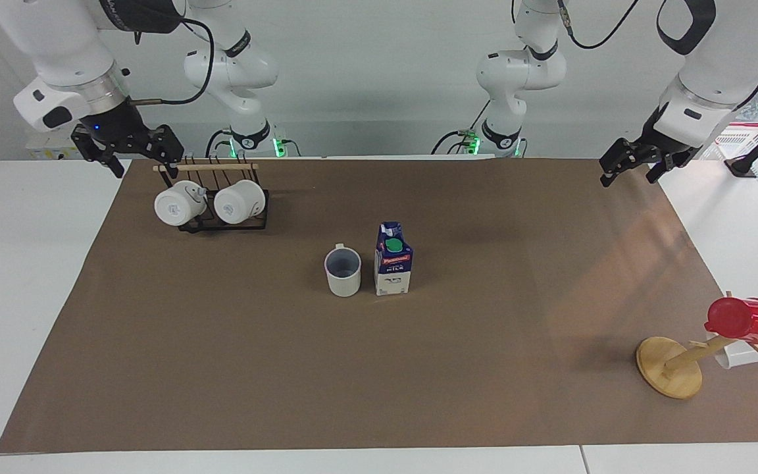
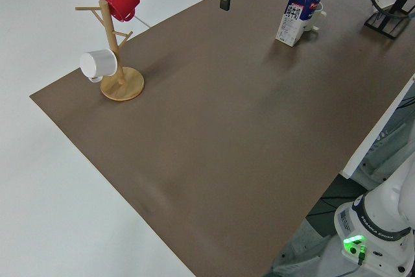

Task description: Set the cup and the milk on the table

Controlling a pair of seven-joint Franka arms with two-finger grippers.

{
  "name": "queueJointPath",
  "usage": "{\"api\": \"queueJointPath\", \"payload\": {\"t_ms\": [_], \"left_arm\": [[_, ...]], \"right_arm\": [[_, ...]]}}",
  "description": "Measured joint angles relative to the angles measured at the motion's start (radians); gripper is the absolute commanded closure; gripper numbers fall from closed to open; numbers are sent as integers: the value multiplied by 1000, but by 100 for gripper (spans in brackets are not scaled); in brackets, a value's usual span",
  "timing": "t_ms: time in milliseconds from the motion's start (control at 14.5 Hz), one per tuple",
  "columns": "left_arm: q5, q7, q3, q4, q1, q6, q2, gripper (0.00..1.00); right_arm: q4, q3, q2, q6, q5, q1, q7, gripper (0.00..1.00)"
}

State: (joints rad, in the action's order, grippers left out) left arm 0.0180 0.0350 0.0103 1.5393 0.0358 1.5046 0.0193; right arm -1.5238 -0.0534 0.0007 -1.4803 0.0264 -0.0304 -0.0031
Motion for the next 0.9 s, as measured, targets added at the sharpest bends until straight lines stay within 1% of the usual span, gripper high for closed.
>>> {"api": "queueJointPath", "payload": {"t_ms": [414,897], "left_arm": [[0,-1,0,75,-1,8,-41,0],[1,-1,0,85,-1,43,-47,0]], "right_arm": [[0,0,0,0,0,2,0,0],[-1,0,0,0,0,4,0,0]]}}
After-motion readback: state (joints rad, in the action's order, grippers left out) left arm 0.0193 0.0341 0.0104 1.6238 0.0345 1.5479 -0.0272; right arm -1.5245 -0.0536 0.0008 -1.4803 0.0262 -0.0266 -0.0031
